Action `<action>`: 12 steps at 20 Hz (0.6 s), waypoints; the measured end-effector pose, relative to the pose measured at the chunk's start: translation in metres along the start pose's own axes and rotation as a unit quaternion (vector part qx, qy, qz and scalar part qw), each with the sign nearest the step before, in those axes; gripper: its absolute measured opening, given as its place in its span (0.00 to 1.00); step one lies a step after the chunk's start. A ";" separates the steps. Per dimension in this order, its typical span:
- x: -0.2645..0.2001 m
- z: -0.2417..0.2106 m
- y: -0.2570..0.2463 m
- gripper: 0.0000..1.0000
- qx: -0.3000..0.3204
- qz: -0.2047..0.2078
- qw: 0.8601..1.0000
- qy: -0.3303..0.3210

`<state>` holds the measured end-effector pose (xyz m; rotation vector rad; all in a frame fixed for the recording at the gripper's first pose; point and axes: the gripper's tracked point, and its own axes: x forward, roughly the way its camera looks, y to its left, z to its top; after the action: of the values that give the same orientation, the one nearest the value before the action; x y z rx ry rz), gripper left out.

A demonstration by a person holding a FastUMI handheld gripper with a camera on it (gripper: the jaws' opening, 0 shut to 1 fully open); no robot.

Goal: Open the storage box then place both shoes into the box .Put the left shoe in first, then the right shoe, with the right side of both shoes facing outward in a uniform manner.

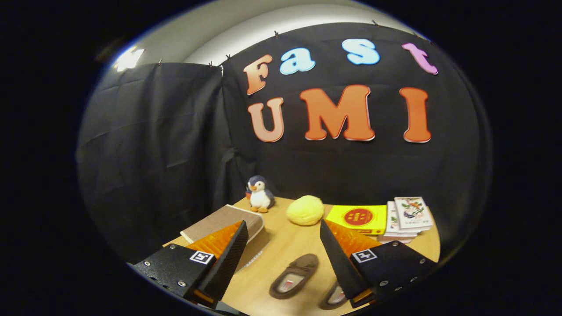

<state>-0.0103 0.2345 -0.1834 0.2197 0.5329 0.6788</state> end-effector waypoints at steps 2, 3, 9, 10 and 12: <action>0.020 -0.018 0.019 0.98 0.013 0.031 0.999 0.029; 0.028 -0.024 0.028 0.98 0.019 0.045 0.998 0.041; 0.073 -0.062 0.072 0.97 0.096 0.125 0.982 0.105; 0.081 -0.069 0.077 0.97 0.109 0.132 0.978 0.116; 0.096 -0.081 0.084 0.97 0.133 0.150 0.971 0.131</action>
<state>-0.0365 0.3624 -0.2596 0.4734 0.8567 0.9379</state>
